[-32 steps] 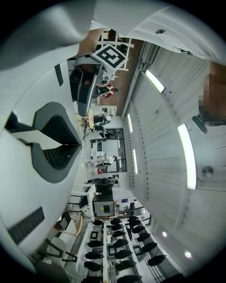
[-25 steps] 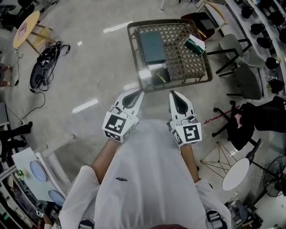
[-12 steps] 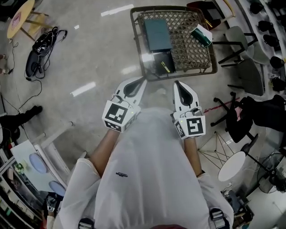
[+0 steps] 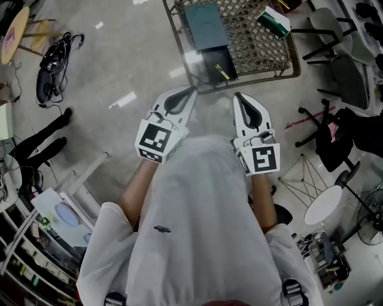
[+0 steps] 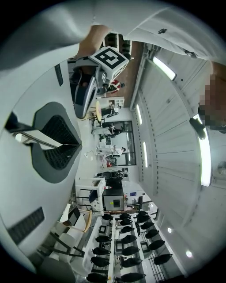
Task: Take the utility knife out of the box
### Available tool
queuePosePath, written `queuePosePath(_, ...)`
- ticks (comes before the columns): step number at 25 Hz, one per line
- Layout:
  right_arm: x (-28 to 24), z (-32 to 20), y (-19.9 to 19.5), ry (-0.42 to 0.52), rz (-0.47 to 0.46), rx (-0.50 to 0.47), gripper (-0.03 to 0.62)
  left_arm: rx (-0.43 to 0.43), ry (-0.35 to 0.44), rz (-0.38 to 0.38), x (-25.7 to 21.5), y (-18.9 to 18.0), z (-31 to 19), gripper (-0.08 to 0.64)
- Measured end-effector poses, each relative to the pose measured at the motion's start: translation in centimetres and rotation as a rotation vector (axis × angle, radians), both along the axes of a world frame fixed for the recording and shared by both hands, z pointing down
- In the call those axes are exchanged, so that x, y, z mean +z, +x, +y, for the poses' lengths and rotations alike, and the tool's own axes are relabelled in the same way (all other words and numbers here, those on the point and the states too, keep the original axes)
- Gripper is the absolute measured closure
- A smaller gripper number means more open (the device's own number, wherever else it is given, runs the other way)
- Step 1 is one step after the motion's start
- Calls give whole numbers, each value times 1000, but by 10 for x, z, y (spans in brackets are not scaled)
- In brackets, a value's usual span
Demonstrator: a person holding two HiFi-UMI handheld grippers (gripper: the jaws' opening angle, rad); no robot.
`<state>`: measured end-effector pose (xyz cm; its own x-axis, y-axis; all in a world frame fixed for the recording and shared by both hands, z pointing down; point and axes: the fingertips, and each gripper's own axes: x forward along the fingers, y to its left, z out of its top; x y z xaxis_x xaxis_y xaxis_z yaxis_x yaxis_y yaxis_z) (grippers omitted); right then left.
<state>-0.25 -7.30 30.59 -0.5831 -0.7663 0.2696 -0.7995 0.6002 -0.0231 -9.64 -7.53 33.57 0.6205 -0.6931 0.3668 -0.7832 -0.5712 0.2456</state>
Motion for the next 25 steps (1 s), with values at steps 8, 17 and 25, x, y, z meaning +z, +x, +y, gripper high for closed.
queuePosePath(8,33,-26,24,-36,7,20,592,122,-11,-151,45,38,-33,558)
queuePosePath(17,73,-55,28,-88,-10,0,592,271,-81,-279,119,70,-60,557)
queuePosePath(25,120,-76,42,-157,-21,0,592,417,-92,-418,184,93,-82,556)
